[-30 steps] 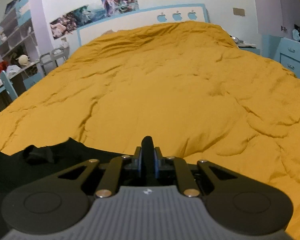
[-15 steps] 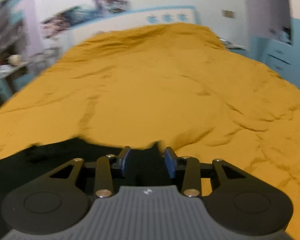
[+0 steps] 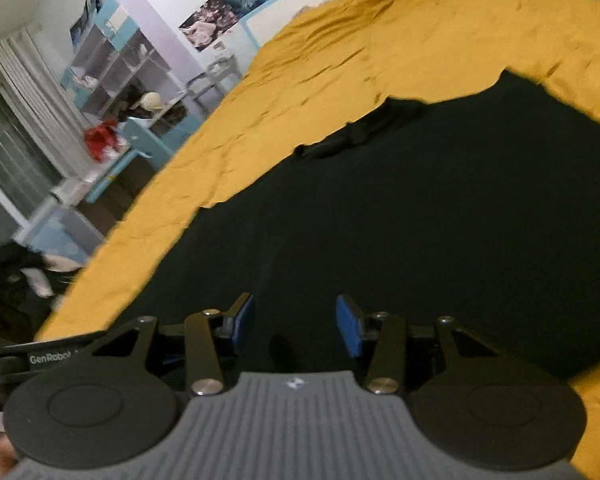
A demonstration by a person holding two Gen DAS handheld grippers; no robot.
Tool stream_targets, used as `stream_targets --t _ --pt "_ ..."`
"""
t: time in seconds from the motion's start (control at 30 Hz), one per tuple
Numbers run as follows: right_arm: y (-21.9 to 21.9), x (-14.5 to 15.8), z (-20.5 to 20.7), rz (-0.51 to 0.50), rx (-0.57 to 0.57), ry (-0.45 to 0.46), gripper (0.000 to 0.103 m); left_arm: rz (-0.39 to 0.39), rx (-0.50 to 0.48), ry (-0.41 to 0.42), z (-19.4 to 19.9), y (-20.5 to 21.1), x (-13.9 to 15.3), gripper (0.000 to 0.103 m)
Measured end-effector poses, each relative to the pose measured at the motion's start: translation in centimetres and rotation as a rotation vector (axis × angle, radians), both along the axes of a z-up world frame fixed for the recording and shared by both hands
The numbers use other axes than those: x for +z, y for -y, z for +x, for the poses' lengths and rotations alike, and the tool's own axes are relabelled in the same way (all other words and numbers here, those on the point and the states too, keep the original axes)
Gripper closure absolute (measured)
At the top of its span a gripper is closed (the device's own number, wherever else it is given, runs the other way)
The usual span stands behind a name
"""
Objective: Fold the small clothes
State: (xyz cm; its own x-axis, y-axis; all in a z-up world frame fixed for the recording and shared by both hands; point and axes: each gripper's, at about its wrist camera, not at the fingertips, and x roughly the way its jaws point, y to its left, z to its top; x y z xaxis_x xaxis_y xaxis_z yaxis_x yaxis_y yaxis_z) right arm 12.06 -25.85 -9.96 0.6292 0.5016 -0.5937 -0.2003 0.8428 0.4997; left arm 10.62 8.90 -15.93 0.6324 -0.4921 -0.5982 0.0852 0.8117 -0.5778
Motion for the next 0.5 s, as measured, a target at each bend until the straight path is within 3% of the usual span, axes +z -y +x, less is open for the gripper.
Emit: stream_targets --t 0.1,0.2,0.23,0.27,0.37,0.5 --pt "2.6 0.1 -1.3 -0.022 -0.071 -0.002 0.061 -0.007 0.06 -0.005 -1.0 -2.8 0.1 0.07" --pt "6.9 0.0 -2.4 -0.033 -0.183 -0.01 0.064 0.058 0.147 0.01 -2.8 -5.3 0.8 0.07" --pt "8.6 0.0 -2.4 -0.028 -0.207 -0.012 0.069 0.073 0.177 0.012 -3.5 -6.5 0.8 0.07" --pt "9.9 -0.1 -2.7 -0.021 -0.217 -0.015 0.081 0.074 0.198 0.012 -3.8 -7.4 0.6 0.07" --pt "12.4 0.3 -3.4 -0.057 -0.291 -0.007 0.084 0.032 0.249 0.005 -5.2 -9.8 0.2 0.083" --pt "15.2 -0.2 -3.9 0.016 -0.386 -0.043 0.085 0.008 0.32 0.002 -6.8 -11.9 -0.3 0.096"
